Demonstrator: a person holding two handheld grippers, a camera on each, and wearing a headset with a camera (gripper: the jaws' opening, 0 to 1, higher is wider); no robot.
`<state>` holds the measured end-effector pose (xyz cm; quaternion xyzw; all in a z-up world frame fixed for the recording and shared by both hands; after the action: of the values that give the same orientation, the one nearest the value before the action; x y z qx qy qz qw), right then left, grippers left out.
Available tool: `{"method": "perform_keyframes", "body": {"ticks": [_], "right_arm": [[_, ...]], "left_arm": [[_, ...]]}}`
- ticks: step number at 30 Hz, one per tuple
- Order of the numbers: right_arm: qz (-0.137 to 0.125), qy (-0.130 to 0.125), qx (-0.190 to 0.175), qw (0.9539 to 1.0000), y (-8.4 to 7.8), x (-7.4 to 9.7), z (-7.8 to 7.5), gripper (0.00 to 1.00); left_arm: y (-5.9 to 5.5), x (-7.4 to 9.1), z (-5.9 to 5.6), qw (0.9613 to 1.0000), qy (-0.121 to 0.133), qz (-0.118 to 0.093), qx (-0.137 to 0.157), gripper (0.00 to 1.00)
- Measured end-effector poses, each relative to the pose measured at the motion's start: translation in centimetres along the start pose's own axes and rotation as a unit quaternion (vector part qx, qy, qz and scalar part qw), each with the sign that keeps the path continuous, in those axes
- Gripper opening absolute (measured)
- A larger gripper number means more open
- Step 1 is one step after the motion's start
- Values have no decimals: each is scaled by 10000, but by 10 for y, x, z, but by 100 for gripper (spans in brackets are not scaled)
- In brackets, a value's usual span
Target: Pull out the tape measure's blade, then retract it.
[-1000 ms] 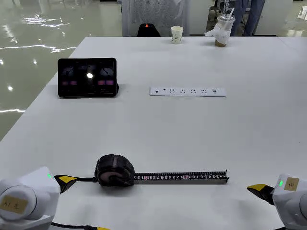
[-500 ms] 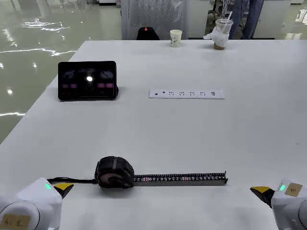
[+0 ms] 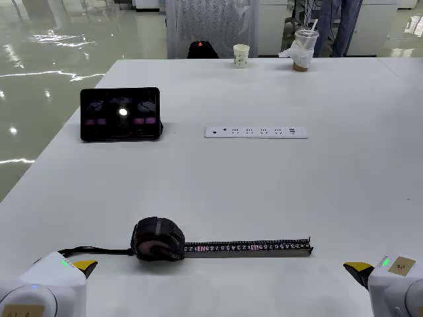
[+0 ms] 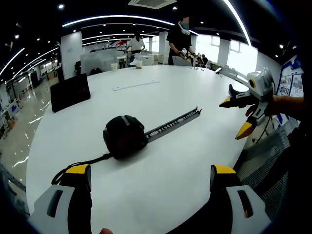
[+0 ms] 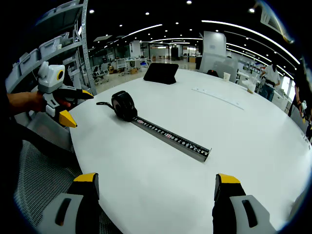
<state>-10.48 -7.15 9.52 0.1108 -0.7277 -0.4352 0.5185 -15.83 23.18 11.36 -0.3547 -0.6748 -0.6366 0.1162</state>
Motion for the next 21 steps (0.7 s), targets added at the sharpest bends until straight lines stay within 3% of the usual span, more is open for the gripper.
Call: {"method": "perform_keyframes", "body": {"ticks": [21], "right_arm": [[-102, 72, -88, 9999, 5, 1, 7, 99]], "left_arm": [[-4, -3, -7, 9999, 56, 13, 144, 99]]}}
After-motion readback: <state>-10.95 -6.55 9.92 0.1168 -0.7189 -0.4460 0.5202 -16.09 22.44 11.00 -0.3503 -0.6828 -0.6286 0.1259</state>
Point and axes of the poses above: the centre of the closed fingertips' face, and the gripper's own axes: x roughly backward along the fingers, z roughly to its left, y roughly out of its top, the point moved 8 cm from there along x, roughly backward along the fingers, and after that the axes turned 10 degrees about x, right-handed, at the moved point
